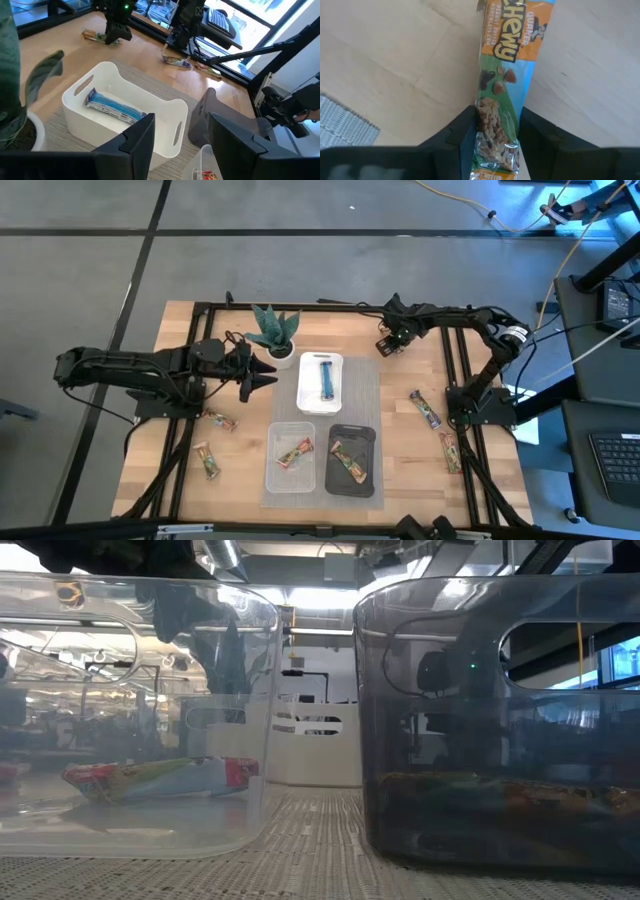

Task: Pick and place Granola Bars by type
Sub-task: Put the top yellow granola bar into the black bin

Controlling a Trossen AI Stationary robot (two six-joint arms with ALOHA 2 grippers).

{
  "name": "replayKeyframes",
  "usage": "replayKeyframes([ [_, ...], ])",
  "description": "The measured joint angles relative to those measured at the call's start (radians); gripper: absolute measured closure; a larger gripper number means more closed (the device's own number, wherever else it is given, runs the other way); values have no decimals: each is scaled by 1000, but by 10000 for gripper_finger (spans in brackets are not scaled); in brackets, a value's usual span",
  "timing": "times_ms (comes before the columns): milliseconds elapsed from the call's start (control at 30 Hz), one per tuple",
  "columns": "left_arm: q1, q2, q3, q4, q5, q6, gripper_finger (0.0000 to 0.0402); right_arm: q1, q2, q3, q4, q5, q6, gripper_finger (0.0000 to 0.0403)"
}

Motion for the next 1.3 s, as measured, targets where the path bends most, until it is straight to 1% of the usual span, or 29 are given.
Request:
replayKeyframes([
  [133,0,0,0,0,0,0,227,9,-19,-2,-2,5,23,267],
  [433,0,0,0,-6,1,3,226,21,-61,-6,-22,9,31,279],
  [500,0,0,0,-7,1,3,226,21,-61,-6,-28,-16,32,280],
  [600,0,0,0,-8,1,2,228,25,-66,-6,-27,-82,41,280],
  [767,0,0,0,-8,1,2,226,71,-107,17,-38,-173,70,281],
  [867,0,0,0,-8,1,1,227,122,-149,57,-63,-203,87,281],
  [1033,0,0,0,-8,1,0,227,255,-235,165,-144,-205,153,281],
  [1167,0,0,0,-8,0,-2,227,412,-284,259,-171,-198,262,281],
  [1267,0,0,0,-8,0,-44,228,548,-292,325,-172,-194,357,281],
  [1300,0,0,0,-8,0,-61,228,598,-292,345,-170,-178,388,281],
])
